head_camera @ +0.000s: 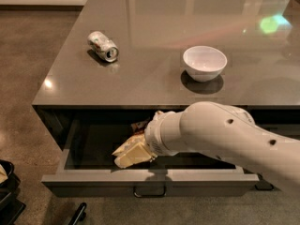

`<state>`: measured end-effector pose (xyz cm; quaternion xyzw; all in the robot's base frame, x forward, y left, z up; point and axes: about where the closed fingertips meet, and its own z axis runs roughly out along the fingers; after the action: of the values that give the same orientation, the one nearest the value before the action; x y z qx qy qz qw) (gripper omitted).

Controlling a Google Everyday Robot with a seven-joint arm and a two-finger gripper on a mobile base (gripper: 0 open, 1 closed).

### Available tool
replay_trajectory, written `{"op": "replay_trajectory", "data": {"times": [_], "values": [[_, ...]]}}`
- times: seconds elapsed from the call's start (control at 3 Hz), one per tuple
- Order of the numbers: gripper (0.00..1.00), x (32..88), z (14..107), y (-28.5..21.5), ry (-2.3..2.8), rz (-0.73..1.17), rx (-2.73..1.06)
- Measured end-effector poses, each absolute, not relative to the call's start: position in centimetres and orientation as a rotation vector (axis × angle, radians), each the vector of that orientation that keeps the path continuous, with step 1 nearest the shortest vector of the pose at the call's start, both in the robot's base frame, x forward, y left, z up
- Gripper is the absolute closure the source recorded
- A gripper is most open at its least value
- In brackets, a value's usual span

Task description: Pick brown chip bag from top drawer and place on counter

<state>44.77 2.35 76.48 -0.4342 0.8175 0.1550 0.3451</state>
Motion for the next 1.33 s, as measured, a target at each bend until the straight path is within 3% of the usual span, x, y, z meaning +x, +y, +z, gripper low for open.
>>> {"op": "replay_trajectory", "data": {"times": [0.67,1.33], "values": [[0.00,45.1,72.9,3.7,2.165,0.410,-1.127],[0.00,45.7,67.6,1.9,2.297,0.366,-1.138]]}}
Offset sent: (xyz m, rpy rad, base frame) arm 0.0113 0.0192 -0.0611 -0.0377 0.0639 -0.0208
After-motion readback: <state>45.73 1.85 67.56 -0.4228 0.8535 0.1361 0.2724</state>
